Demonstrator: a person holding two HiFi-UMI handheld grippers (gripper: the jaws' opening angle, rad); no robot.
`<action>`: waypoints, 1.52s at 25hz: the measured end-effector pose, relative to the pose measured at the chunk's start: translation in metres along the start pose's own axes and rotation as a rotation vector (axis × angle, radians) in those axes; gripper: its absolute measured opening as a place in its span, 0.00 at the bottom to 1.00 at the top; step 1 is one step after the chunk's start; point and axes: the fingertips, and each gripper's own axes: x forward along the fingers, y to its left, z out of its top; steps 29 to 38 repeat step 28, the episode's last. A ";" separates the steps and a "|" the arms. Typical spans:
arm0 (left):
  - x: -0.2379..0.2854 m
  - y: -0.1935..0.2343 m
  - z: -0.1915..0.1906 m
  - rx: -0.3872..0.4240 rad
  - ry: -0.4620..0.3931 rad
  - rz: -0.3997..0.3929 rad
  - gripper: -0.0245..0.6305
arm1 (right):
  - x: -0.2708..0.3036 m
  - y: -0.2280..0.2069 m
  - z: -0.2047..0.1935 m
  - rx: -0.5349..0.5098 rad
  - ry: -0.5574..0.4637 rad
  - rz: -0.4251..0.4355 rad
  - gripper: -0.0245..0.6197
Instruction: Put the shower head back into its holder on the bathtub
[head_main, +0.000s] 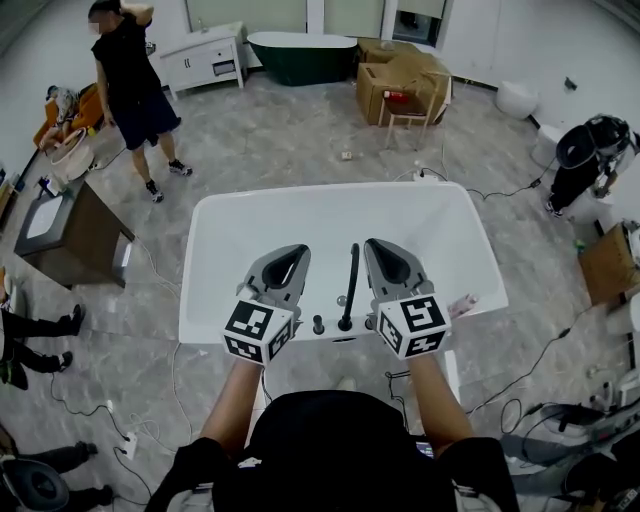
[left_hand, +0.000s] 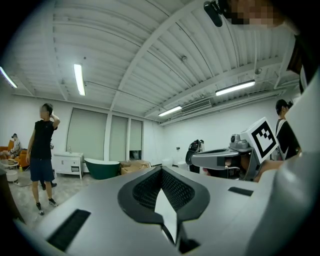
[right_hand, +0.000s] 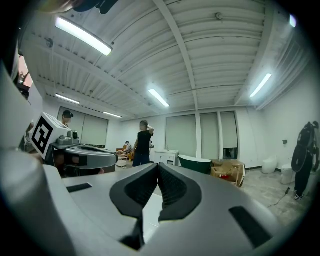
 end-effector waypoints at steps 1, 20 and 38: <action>0.001 -0.001 0.000 0.001 -0.001 0.001 0.06 | 0.000 -0.001 0.000 0.001 -0.001 0.001 0.07; 0.004 -0.006 -0.002 -0.012 -0.007 0.008 0.06 | -0.004 -0.003 -0.001 0.002 -0.005 0.009 0.07; 0.008 -0.013 -0.002 -0.007 -0.015 0.000 0.06 | -0.006 -0.007 -0.005 0.001 0.002 0.013 0.07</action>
